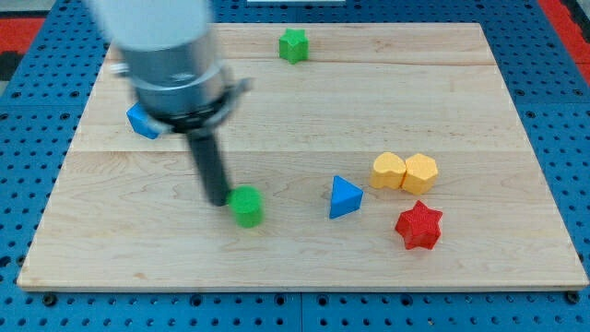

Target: Push blue cube to the top of the triangle

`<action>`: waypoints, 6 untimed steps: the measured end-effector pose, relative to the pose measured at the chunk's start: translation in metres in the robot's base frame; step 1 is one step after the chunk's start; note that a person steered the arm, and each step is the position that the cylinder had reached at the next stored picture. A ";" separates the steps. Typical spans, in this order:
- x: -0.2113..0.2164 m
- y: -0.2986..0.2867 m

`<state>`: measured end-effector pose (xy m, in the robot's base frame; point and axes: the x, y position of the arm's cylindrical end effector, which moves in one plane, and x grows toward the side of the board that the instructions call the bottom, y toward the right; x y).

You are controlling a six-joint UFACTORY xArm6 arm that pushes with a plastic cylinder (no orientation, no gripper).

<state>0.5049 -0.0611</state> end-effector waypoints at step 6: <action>-0.096 -0.175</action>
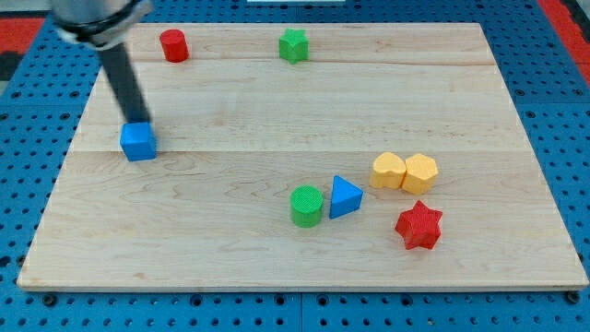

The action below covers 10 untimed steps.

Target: Push blue cube to the top of the triangle

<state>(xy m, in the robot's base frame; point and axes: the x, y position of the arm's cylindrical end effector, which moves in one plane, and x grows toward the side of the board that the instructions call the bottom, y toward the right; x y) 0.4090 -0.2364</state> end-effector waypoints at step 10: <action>0.047 0.163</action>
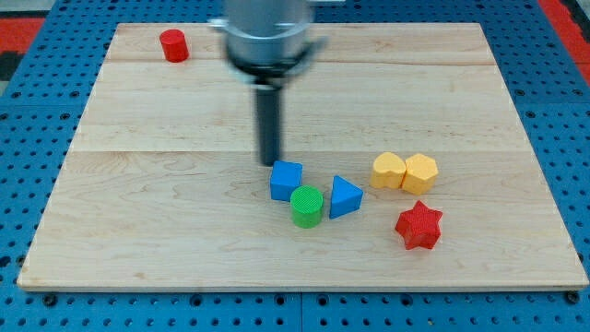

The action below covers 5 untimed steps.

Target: Push blue cube to the top of the triangle

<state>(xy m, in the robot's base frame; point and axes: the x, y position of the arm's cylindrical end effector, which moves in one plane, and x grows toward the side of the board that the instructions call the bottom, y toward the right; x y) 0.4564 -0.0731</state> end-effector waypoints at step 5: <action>-0.032 0.005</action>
